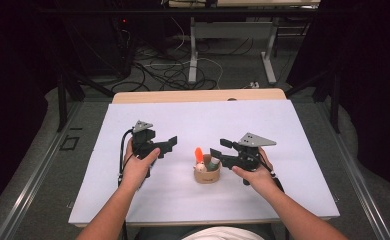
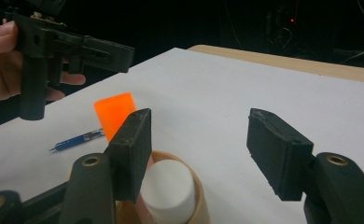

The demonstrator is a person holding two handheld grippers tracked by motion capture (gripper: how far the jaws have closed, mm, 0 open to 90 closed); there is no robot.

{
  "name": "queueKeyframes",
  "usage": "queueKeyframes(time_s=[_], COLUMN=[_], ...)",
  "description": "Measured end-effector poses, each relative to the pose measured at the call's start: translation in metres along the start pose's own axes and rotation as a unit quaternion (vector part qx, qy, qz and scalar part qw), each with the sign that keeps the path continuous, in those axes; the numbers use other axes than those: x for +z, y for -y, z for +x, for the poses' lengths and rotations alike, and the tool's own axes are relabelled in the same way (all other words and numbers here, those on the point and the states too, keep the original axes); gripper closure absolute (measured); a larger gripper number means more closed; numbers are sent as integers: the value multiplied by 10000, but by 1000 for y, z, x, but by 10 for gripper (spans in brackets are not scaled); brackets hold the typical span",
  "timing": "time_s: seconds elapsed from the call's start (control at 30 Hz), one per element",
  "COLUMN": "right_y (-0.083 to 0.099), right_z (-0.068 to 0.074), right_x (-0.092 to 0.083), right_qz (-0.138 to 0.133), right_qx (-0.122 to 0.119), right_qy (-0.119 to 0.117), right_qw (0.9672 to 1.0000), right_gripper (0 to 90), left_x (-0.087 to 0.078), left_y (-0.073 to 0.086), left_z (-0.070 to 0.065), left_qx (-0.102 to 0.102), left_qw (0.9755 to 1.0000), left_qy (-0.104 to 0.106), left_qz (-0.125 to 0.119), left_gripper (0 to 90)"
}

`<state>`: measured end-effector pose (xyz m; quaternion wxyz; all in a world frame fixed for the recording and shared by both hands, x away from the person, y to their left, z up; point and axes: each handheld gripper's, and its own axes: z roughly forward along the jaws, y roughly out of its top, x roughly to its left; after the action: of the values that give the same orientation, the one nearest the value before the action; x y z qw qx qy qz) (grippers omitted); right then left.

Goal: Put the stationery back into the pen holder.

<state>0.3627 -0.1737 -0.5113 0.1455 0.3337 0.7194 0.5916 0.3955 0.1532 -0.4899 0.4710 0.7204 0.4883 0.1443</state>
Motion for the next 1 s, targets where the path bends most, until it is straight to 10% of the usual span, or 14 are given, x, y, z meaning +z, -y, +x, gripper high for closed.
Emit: queueKeyframes(time_s=[0.57, 1.0], right_y=[-2, -2], right_z=[-34, -54], right_x=[-10, -16], right_qz=[6, 267], right_qx=[293, 585], right_qy=[819, 1616], right_qw=[9962, 9848], right_gripper=[314, 173], left_x=[-7, -12], left_y=[4, 8], left_z=[11, 18], left_qx=[27, -119], left_qw=[9997, 9995], left_qy=[-218, -273], left_qz=[135, 135], left_gripper=[67, 67])
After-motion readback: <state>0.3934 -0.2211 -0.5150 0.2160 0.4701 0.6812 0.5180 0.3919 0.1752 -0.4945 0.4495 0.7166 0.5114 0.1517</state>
